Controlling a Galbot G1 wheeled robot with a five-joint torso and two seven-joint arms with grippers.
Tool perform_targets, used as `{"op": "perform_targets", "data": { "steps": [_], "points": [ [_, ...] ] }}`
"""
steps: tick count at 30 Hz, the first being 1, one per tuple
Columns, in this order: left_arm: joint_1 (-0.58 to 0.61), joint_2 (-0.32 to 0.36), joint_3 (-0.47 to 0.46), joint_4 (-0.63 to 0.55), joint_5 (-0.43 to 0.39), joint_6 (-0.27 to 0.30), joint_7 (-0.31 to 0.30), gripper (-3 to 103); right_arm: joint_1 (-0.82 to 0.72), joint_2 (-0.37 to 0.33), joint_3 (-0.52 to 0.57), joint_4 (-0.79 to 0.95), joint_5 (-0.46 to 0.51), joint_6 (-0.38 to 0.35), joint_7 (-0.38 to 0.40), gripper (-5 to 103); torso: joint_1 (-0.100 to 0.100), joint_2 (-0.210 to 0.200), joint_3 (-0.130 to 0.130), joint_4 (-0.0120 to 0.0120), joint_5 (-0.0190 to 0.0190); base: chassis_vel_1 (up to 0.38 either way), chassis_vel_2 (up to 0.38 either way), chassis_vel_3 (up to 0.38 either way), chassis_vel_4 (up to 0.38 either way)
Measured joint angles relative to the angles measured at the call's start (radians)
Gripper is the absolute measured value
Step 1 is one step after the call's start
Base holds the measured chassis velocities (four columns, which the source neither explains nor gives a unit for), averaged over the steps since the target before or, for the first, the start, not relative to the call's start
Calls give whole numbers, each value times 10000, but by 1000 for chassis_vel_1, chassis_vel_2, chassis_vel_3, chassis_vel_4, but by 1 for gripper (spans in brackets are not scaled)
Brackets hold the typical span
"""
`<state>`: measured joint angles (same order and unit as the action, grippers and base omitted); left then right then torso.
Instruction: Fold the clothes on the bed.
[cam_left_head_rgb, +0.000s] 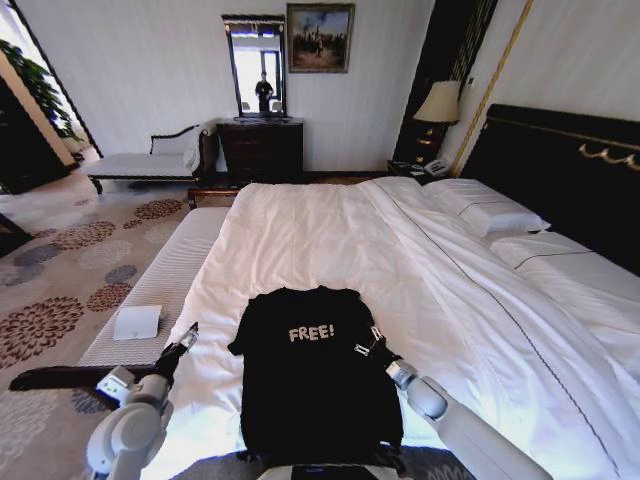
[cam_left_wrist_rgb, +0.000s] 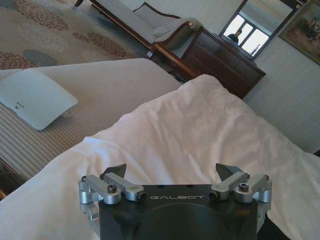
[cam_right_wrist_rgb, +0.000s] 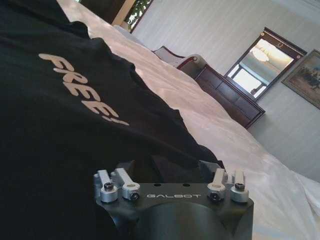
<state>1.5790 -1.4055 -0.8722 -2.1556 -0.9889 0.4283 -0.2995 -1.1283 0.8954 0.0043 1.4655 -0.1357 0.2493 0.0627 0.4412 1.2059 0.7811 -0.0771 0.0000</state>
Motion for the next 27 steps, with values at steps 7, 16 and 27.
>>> {"op": "perform_targets", "data": {
  "steps": [7, 16, 27],
  "points": [
    [-56, 19, -7, -34, -117, 28, -47, 100, 186, 40, 30, -246, -139, 2, -9, 47, 0, -1, 0, 0, 0, 0, 0, 0, 0],
    [-75, 114, 2, -44, -175, 47, -99, 100, 217, 82, 215, -325, -84, 8, 18, 15, 0, 0, 0, 0, 0, 0, 0, 0, 0],
    [-80, 246, 0, -49, -190, 49, -113, 100, 206, 59, 400, -271, 498, 75, 19, 0, 0, 0, 0, 0, 0, 0, 0, 0, 0]
  ]
}}
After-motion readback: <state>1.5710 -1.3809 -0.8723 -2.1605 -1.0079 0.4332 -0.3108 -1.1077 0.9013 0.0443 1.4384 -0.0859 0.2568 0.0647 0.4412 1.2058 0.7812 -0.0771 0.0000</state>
